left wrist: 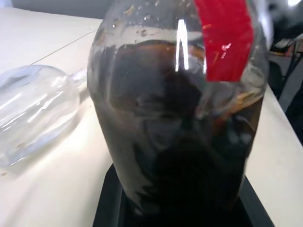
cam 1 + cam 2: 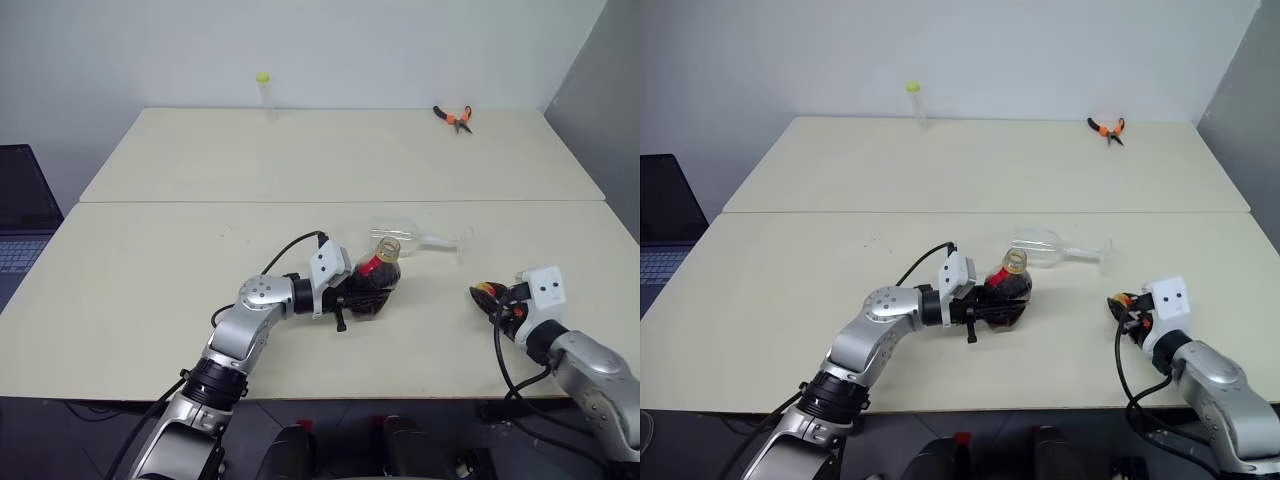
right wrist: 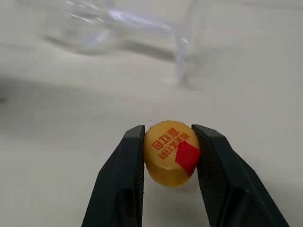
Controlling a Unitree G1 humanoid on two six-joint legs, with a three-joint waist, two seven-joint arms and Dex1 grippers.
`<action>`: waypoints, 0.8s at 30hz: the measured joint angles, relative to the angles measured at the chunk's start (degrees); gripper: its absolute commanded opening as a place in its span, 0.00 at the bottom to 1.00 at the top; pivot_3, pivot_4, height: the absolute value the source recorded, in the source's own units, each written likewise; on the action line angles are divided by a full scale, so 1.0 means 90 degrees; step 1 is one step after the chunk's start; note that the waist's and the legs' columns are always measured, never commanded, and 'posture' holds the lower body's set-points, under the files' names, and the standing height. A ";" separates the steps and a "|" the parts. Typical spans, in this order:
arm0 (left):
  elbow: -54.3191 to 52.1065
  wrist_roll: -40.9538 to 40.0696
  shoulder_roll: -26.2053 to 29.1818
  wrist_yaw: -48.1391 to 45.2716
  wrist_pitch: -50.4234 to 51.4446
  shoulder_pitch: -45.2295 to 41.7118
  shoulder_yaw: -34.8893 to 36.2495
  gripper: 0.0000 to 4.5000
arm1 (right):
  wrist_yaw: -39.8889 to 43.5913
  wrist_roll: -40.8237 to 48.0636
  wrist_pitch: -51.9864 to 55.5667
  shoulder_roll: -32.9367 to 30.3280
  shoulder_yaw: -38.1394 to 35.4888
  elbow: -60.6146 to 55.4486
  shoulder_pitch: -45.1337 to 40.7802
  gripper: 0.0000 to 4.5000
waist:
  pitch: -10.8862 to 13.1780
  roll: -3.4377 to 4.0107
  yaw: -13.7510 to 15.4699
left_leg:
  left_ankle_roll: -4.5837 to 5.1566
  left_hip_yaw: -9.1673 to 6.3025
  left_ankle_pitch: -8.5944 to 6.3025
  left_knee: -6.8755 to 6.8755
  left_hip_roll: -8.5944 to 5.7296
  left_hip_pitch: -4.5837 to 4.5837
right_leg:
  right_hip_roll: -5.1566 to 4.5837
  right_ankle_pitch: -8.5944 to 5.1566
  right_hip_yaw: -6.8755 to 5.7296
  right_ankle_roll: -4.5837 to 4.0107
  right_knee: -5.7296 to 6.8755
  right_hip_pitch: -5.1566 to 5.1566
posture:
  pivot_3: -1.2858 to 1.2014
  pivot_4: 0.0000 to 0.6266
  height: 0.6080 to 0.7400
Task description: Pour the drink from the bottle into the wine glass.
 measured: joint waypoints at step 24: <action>-0.0020 -0.0059 -0.0165 0.0728 0.0002 0.0067 0.0572 0.17 | 0.0527 -0.1095 -0.1775 0.0285 -0.0354 -0.0303 0.0406 1.00 | -0.0002 0.0006 -0.0018 | 0.0000 0.0001 0.0000 -0.0001 0.0005 0.0007 | 0.0002 -0.0001 0.0004 0.0001 0.0004 0.0000 | 0.52 0.24 1.00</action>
